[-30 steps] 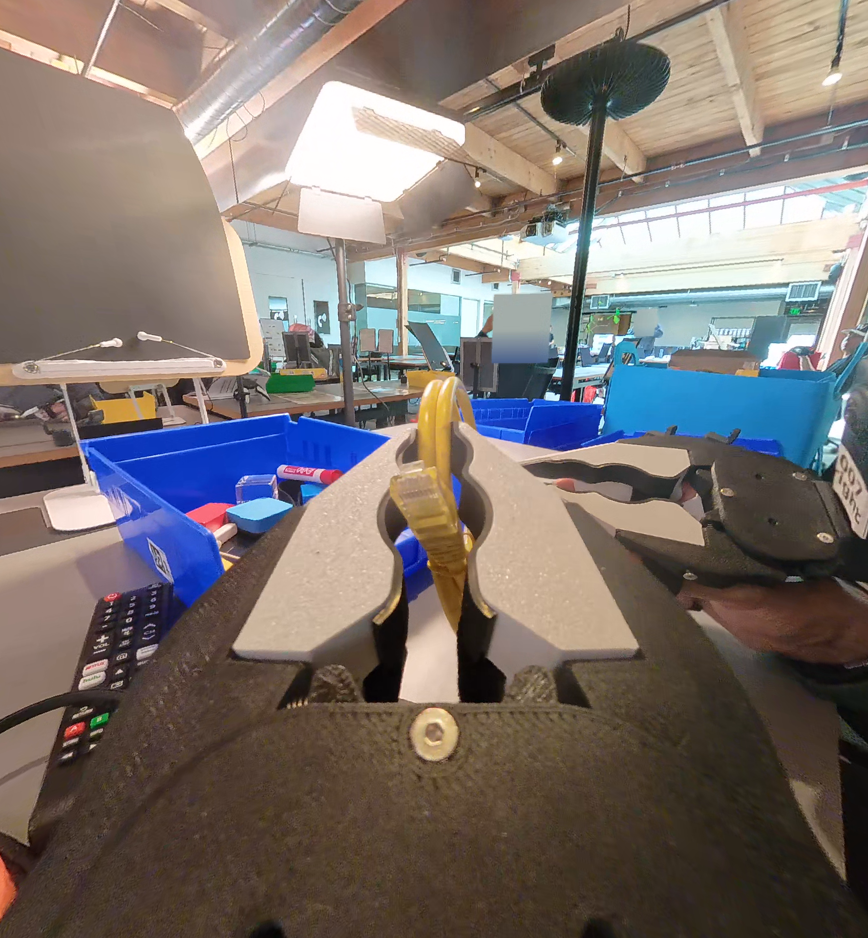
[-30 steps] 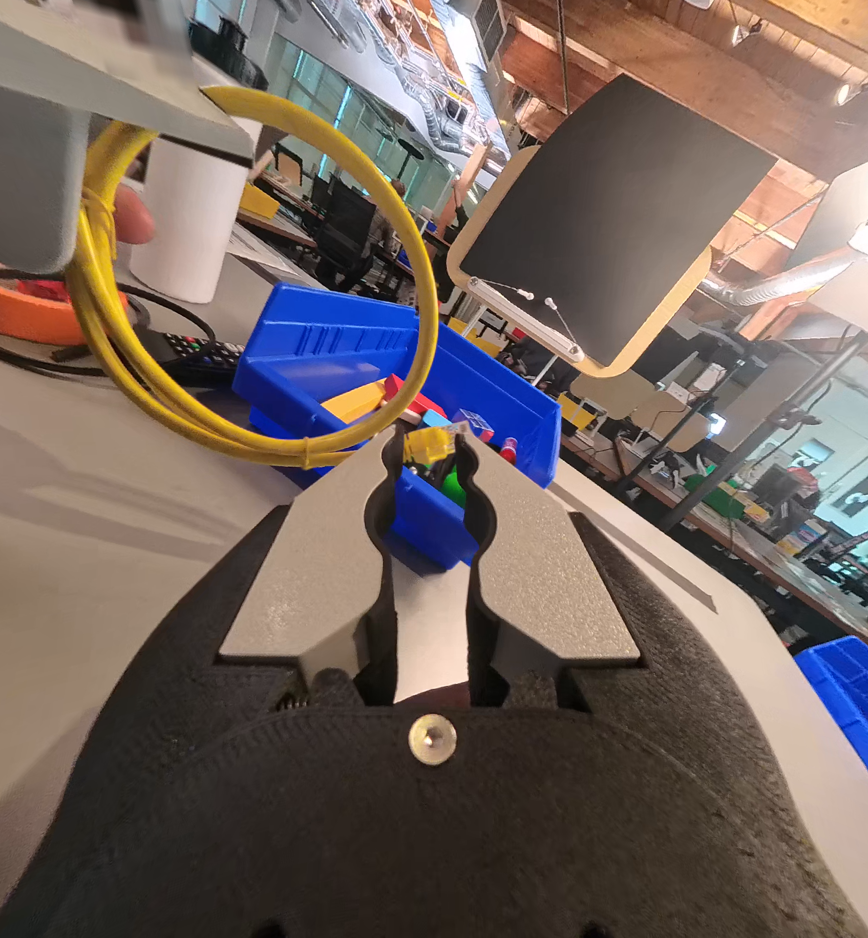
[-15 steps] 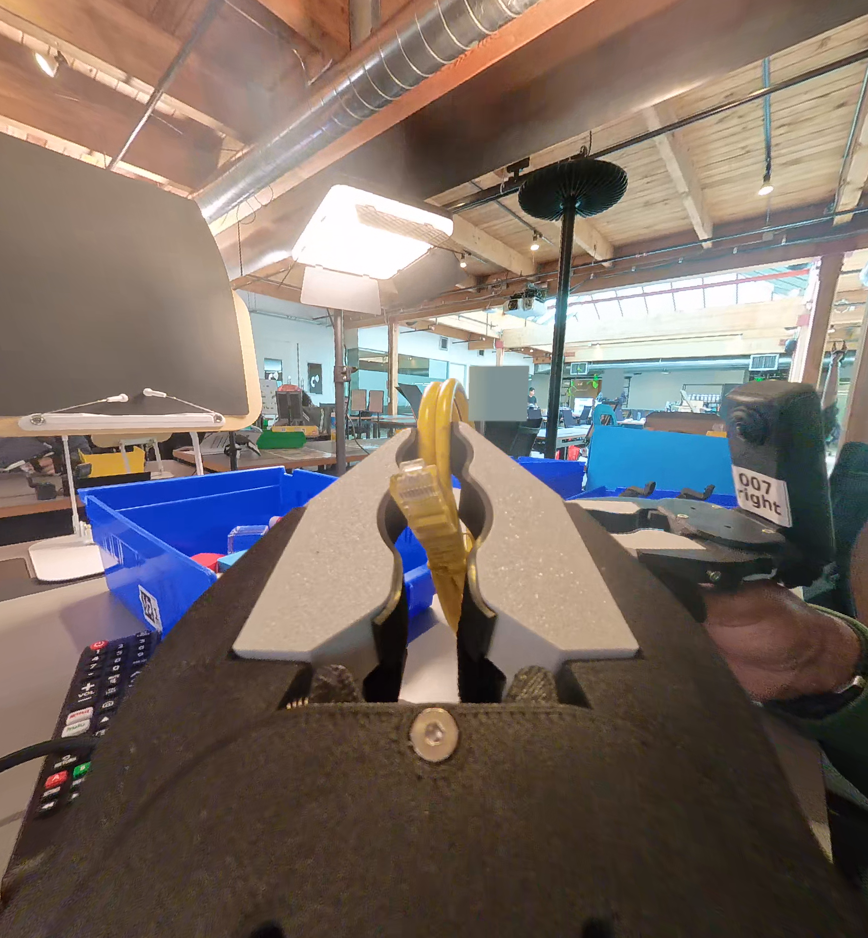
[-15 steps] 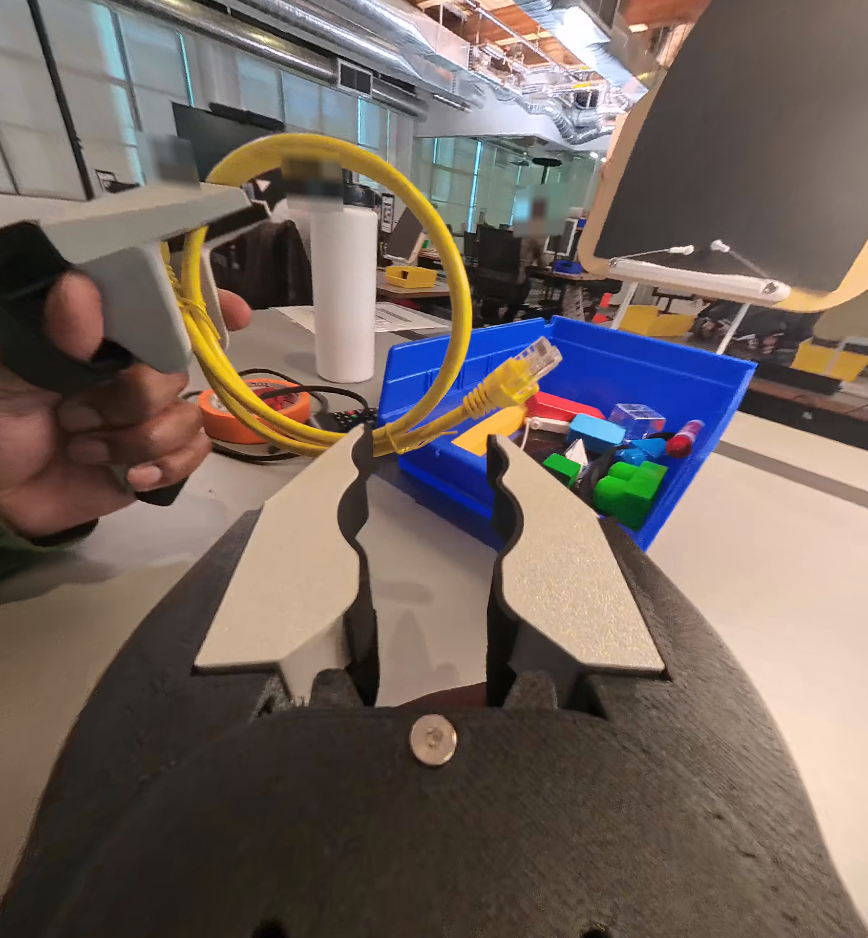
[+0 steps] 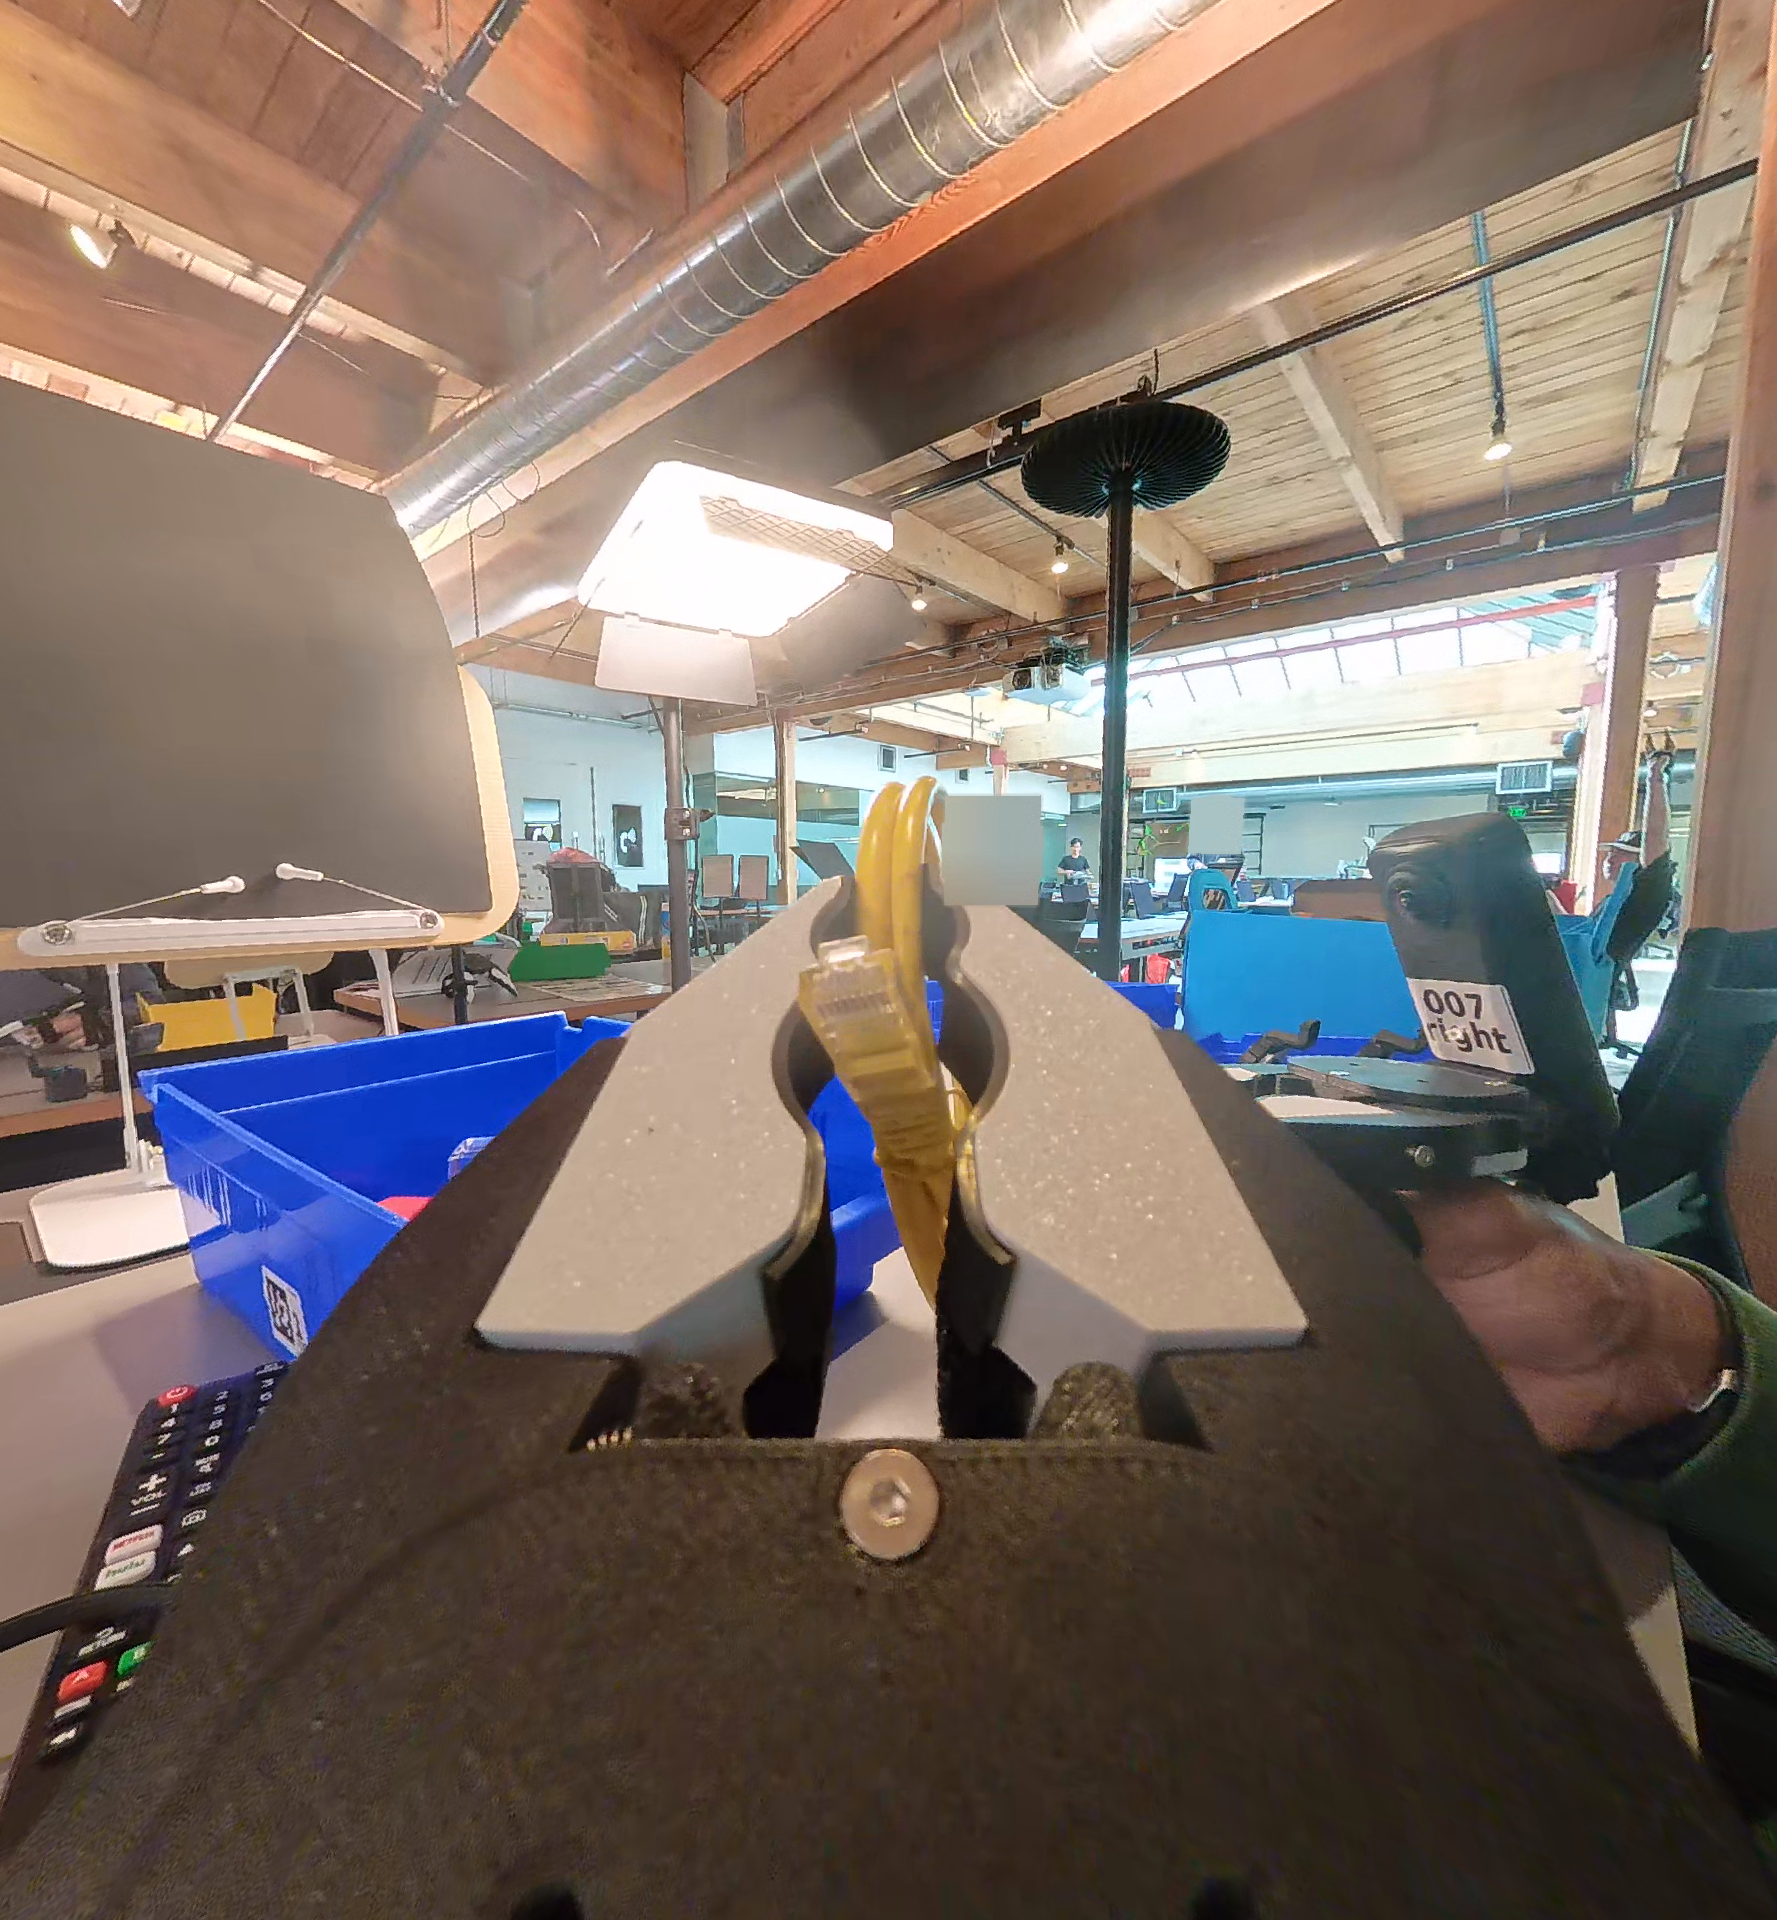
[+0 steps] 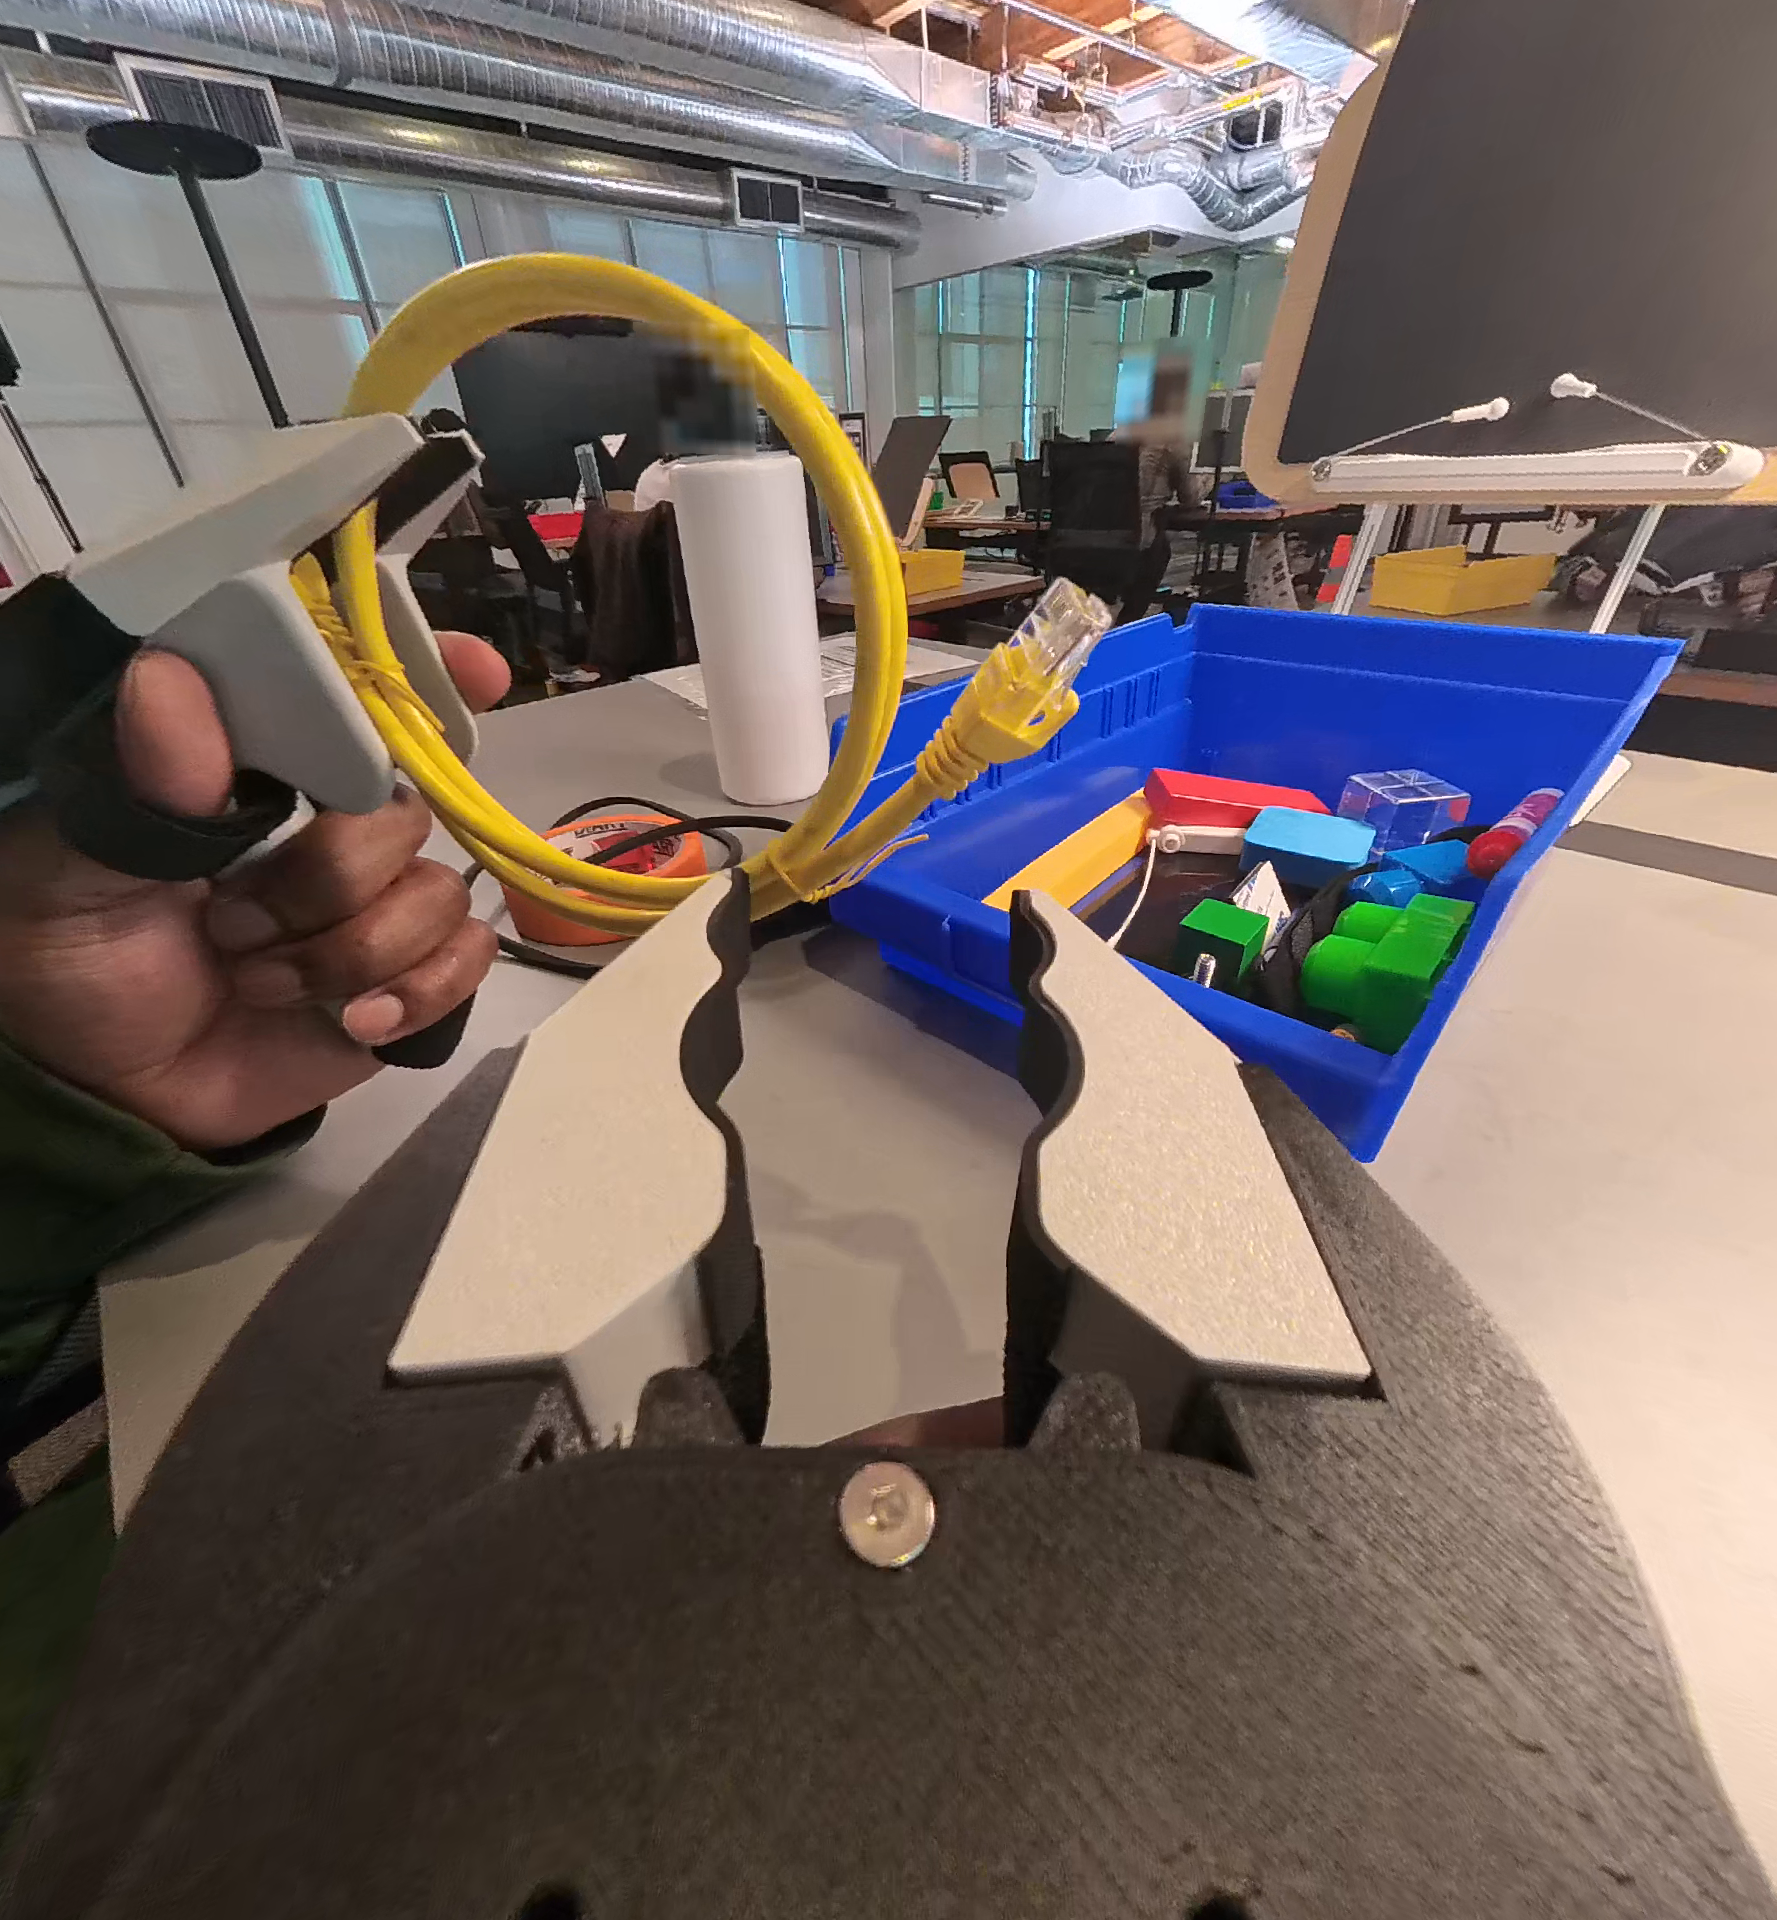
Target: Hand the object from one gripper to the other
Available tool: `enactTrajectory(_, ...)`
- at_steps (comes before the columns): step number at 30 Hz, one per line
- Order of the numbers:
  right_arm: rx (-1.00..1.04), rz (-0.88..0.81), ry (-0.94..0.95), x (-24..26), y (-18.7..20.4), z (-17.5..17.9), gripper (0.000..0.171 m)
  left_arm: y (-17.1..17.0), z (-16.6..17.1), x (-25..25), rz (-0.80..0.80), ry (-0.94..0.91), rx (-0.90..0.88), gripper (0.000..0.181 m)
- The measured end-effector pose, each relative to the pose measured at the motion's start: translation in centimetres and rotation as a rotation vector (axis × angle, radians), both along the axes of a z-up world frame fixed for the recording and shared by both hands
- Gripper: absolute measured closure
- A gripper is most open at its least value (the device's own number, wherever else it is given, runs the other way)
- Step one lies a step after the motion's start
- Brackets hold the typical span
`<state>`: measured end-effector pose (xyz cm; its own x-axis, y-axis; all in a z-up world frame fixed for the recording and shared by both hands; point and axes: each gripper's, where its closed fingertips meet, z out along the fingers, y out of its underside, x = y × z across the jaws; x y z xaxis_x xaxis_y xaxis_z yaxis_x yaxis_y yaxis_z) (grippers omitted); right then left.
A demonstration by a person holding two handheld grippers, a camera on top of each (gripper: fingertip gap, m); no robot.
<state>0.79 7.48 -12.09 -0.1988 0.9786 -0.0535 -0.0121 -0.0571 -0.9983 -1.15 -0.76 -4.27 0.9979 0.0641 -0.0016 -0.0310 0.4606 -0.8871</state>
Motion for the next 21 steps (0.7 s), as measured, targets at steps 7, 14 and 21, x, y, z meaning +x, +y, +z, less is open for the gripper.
enactTrajectory(7,-0.037,0.037,0.001,0.1,-0.4,0.1,0.120,0.1,0.0,0.1,-0.003,0.004,0.001,0.170)
enactTrajectory(14,-0.071,0.073,-0.002,0.2,-0.8,0.1,0.120,0.2,0.0,0.7,-0.010,0.037,-0.005,0.170)
enactTrajectory(21,-0.101,0.106,-0.008,0.2,-1.1,0.1,0.120,0.1,0.2,1.2,-0.030,0.049,0.009,0.170)
